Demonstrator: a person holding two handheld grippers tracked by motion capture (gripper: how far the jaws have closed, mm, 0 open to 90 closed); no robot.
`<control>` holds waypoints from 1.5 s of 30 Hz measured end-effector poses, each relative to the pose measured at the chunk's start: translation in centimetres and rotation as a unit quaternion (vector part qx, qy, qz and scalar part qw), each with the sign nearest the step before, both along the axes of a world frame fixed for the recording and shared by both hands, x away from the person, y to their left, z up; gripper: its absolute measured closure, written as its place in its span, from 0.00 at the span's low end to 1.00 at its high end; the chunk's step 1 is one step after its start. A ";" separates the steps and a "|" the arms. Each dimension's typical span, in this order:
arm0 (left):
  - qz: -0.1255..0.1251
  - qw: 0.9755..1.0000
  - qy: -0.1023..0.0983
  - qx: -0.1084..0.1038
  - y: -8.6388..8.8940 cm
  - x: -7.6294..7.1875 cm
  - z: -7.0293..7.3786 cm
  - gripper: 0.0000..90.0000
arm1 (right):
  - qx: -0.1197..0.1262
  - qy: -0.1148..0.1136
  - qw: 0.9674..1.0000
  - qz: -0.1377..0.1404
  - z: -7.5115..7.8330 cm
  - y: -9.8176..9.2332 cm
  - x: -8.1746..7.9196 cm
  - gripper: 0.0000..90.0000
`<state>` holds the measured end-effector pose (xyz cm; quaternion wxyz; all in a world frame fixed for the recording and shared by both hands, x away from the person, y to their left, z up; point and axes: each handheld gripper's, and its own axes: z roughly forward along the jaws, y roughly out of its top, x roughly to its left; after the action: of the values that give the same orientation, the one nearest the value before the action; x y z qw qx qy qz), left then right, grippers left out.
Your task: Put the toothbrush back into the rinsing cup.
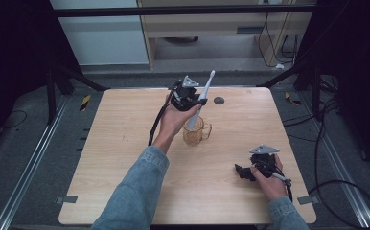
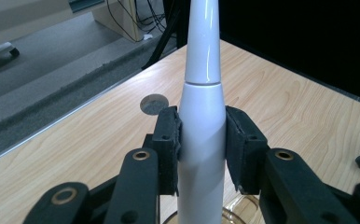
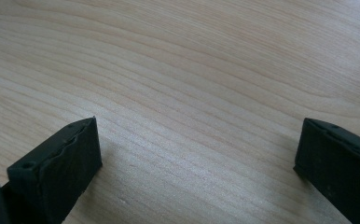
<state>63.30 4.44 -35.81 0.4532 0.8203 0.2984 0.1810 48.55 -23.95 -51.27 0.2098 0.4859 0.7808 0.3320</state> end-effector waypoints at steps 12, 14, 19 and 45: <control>0.004 1.000 0.014 -0.009 0.8 -0.3 -2.0 0.74 | 0.000 0.001 1.000 0.000 0.0 0.0 0.0 0.00; 0.004 1.000 0.014 -0.007 1.0 -0.5 -2.3 0.74 | 0.002 0.001 1.000 0.000 0.0 0.0 0.0 0.00; 0.003 1.000 0.017 -0.008 1.2 -0.8 -2.8 0.74 | 0.001 0.001 1.000 -0.001 0.0 0.0 0.0 0.00; -0.010 0.999 0.032 0.022 1.2 -1.3 -4.2 0.74 | -0.001 0.000 1.000 0.000 0.0 0.0 0.0 0.00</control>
<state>61.96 5.63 -39.99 0.4269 0.8382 0.3008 0.1568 48.55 -23.95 -51.28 0.2100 0.4854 0.7814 0.3312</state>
